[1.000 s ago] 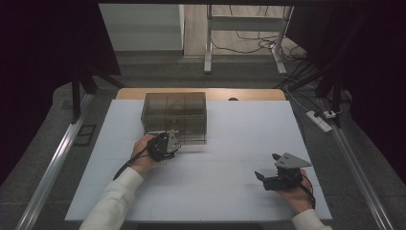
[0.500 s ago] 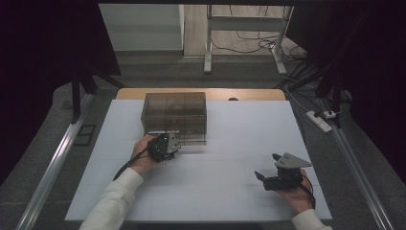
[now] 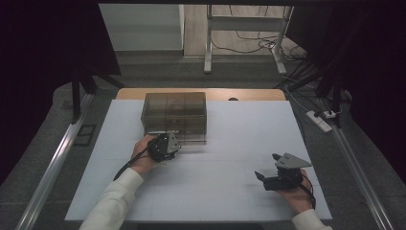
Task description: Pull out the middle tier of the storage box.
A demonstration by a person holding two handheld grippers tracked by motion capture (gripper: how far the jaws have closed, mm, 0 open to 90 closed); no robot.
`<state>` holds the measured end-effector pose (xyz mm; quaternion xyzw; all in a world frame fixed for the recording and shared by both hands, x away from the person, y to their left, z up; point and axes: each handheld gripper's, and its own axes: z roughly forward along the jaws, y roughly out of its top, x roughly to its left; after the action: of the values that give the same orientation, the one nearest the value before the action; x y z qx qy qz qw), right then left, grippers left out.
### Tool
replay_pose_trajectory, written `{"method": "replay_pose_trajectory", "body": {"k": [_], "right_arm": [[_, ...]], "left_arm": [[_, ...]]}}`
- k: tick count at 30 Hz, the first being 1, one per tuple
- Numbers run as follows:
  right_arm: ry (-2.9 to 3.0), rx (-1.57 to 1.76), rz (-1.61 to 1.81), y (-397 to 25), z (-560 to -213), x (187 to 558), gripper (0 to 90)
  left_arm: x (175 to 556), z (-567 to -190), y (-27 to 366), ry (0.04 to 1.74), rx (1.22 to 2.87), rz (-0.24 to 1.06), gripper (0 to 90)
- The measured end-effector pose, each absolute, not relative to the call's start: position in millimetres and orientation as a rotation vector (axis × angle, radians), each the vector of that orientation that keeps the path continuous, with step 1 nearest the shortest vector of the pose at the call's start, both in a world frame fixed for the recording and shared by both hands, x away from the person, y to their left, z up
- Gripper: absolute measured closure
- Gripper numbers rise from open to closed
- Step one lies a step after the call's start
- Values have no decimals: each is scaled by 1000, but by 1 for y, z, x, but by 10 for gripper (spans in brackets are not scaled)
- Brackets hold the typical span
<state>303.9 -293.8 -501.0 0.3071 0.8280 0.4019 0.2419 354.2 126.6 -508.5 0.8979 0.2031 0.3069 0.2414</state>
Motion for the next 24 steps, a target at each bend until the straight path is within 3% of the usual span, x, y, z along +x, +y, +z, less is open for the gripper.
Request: {"method": "replay_pose_trajectory", "body": {"k": [13, 21, 24], "right_arm": [[2269, 844, 1099, -294, -501, 304, 69], [2269, 845, 1104, -294, -501, 304, 68], [2267, 844, 1100, -294, -501, 304, 69]], "left_arm": [[355, -508, 128, 559, 2454, 825, 567], [357, -504, 133, 608, 2405, 761, 317], [357, -502, 136, 628, 2385, 740, 290]]}}
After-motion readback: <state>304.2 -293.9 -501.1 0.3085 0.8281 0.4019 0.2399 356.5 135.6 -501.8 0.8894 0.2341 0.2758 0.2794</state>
